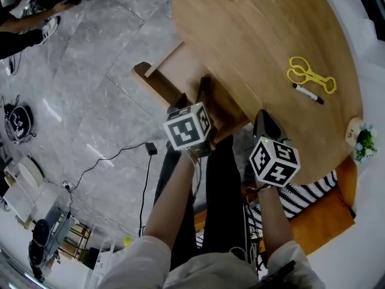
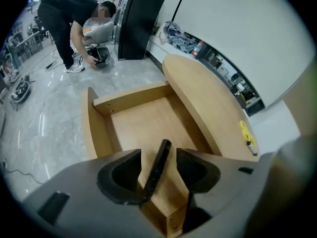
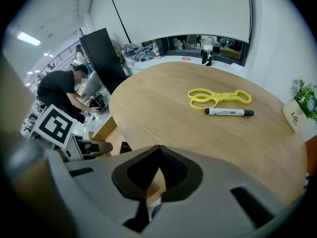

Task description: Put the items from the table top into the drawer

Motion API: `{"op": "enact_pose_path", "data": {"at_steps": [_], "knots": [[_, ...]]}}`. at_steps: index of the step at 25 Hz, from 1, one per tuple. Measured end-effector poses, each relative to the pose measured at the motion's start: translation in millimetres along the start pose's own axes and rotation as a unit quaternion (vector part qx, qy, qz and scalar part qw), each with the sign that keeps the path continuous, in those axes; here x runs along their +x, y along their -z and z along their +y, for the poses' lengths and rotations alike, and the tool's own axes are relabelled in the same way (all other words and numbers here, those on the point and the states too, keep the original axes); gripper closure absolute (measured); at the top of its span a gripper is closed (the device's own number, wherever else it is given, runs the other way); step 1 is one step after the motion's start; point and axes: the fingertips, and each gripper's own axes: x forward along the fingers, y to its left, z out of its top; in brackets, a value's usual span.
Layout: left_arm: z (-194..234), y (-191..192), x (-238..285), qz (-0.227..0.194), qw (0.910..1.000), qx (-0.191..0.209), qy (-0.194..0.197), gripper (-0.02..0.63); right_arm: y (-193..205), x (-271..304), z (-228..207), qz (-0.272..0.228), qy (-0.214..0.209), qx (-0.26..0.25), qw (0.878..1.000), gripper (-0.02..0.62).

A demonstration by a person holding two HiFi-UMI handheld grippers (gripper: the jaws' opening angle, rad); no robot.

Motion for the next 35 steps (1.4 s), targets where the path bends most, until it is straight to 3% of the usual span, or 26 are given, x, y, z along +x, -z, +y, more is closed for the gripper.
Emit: {"op": "enact_pose_path", "data": {"at_steps": [13, 21, 26, 31, 35], "knots": [[-15.4, -8.9, -32.3, -0.013, 0.9984, 0.053, 0.01, 0.411, 1.8, -18.5, -7.2, -0.029, 0.008, 0.047, 0.998, 0.603], [-66.4, -23.2, -52.5, -0.018, 0.9886, 0.145, 0.039, 0.411, -3.7, -53.1, -41.6, -0.064, 0.038, 0.1, 0.992, 0.603], [-117.5, -21.5, -60.2, -0.007, 0.9677, 0.241, 0.074, 0.411, -2.8, -76.5, -74.1, -0.083, 0.064, 0.142, 0.984, 0.603], [-169.1, -16.7, -58.0, 0.004, 0.9369, 0.334, 0.105, 0.411, 4.6, -94.0, -111.6, -0.097, 0.096, 0.192, 0.972, 0.603], [-208.0, -12.8, -49.4, 0.006, 0.9151, 0.384, 0.122, 0.41, 12.3, -101.5, -142.7, -0.105, 0.114, 0.224, 0.962, 0.603]]}}
